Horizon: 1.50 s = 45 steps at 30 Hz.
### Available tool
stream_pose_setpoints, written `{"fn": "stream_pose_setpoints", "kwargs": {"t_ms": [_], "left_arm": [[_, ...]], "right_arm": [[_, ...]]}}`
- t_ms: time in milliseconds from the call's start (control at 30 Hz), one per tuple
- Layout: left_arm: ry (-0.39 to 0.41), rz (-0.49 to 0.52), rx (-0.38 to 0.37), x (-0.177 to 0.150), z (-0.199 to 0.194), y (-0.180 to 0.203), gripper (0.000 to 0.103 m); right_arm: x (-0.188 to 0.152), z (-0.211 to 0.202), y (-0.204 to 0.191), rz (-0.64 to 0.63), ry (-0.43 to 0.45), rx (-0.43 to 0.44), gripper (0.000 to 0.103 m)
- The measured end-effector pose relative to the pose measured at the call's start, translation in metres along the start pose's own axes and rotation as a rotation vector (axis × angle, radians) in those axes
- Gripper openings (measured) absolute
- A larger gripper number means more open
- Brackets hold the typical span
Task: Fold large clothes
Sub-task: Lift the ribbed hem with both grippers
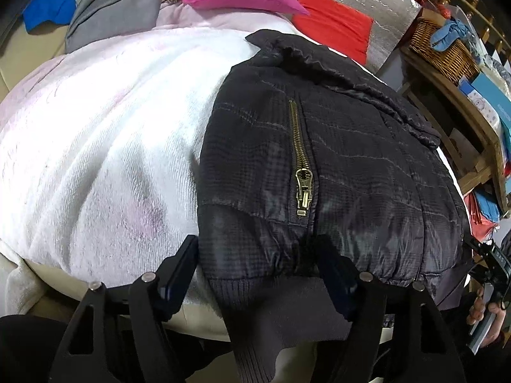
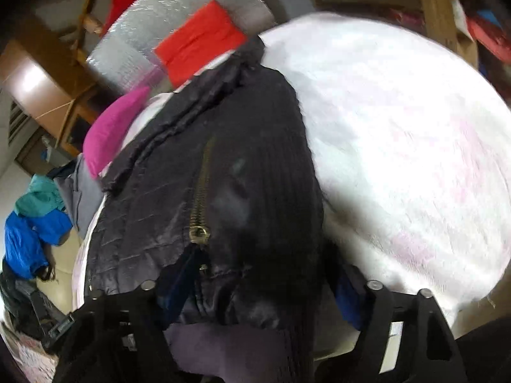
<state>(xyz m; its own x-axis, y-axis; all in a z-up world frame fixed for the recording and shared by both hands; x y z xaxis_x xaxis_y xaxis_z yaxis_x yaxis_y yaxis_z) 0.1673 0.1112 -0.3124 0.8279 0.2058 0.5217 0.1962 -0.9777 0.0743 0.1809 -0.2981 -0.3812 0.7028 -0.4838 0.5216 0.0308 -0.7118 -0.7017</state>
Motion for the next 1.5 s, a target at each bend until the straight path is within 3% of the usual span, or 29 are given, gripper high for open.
{"fn": "stream_pose_setpoints", "kwargs": {"t_ms": [233,333,533,567,667,700,800,967,1000,1067,1200,1267,1333,1500], "left_arm": [[0.0,0.004,0.013,-0.002,-0.004,-0.001,0.076],[-0.014,0.006,0.029,-0.001,0.0,0.001,0.083],[-0.011,0.009,0.001,-0.001,0.001,0.003,0.082],[-0.008,0.009,-0.002,-0.002,0.001,0.003,0.076],[0.02,0.011,-0.01,-0.003,-0.003,0.002,0.06],[0.036,0.015,0.001,-0.003,-0.005,0.002,0.058],[0.042,0.018,0.014,-0.003,-0.005,0.002,0.057],[0.056,0.037,0.07,-0.002,-0.006,0.006,0.064],[0.062,0.041,0.083,-0.002,-0.007,0.007,0.065],[0.067,0.048,0.094,-0.003,-0.007,0.008,0.066],[0.09,0.078,0.12,-0.004,-0.01,0.012,0.066],[0.103,0.096,0.135,-0.005,-0.012,0.015,0.066],[0.109,0.105,0.142,-0.005,-0.013,0.017,0.066],[0.119,0.117,0.155,-0.006,-0.015,0.018,0.066]], "right_arm": [[-0.002,-0.02,-0.01,-0.014,0.015,-0.019,0.07],[0.006,-0.03,-0.003,0.019,0.034,0.012,0.076],[0.001,-0.007,0.021,0.119,-0.044,0.032,0.077],[-0.001,-0.004,0.016,0.084,-0.041,0.012,0.077],[-0.006,0.001,-0.003,-0.018,-0.06,-0.001,0.059],[-0.009,0.0,-0.007,-0.048,-0.055,-0.021,0.048],[-0.012,-0.007,-0.016,-0.089,-0.032,-0.001,0.041],[-0.013,-0.008,-0.012,-0.068,-0.027,-0.012,0.046],[-0.013,-0.006,-0.012,-0.066,-0.033,-0.028,0.057],[-0.013,-0.001,-0.01,-0.06,-0.056,-0.045,0.064],[-0.016,0.009,-0.011,-0.102,-0.089,-0.087,0.065],[-0.019,0.009,-0.014,-0.128,-0.091,-0.084,0.057],[-0.02,0.005,-0.022,-0.175,-0.079,-0.069,0.039],[-0.02,-0.01,-0.039,-0.247,-0.015,0.037,0.039]]}}
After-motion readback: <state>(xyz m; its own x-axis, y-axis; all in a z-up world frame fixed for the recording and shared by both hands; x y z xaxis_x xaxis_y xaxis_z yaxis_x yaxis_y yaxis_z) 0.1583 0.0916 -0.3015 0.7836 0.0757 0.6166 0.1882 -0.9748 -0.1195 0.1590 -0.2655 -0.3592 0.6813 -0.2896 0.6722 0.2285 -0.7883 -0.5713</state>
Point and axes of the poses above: each gripper's, at about its wrist camera, not at the fingertips, and z roughly the way its jaws point, y to its right, x to its top, the point moved 1 cm from there along z, roughly the way its jaws point, and after that the axes turned 15 degrees about x, right-handed, at the moved point
